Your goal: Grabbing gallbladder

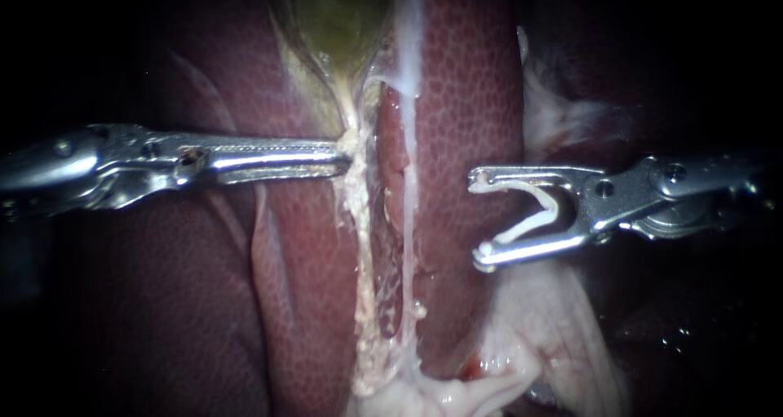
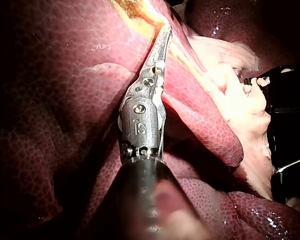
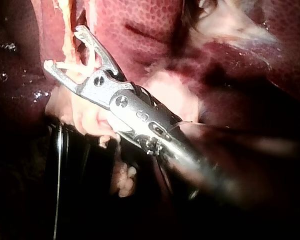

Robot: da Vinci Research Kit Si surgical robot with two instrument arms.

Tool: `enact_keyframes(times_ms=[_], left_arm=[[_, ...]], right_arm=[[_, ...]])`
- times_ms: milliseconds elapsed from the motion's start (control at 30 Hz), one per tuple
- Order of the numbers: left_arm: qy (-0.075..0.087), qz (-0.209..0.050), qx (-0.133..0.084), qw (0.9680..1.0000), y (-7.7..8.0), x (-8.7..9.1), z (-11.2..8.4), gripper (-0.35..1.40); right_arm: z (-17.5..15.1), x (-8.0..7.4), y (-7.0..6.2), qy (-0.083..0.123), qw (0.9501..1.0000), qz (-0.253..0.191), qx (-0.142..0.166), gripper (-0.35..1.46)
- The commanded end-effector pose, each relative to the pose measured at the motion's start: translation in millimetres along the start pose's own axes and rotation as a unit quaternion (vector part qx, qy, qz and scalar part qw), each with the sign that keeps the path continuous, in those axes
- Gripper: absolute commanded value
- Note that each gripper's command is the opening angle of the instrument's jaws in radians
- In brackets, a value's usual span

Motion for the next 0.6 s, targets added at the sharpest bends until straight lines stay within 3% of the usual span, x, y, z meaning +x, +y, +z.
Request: enact_keyframes(times_ms=[33,333,600], left_arm=[[0.000,-0.003,0.000,1.0000,0.0,-0.2,-0.3,-0.35],[0.004,-0.017,-0.010,0.9998,0.4,-2.6,-3.9,-0.35],[-0.010,-0.029,-0.021,0.9993,1.3,-5.6,-6.8,-0.35]], right_arm=[[0.0,0.0,0.0,0.000,1.0000,0.000,0.000,0.58],[0.0,0.0,0.0,0.000,1.0000,0.000,0.000,0.58],[0.0,0.0,0.0,0.000,1.0000,0.000,0.000,0.58]])
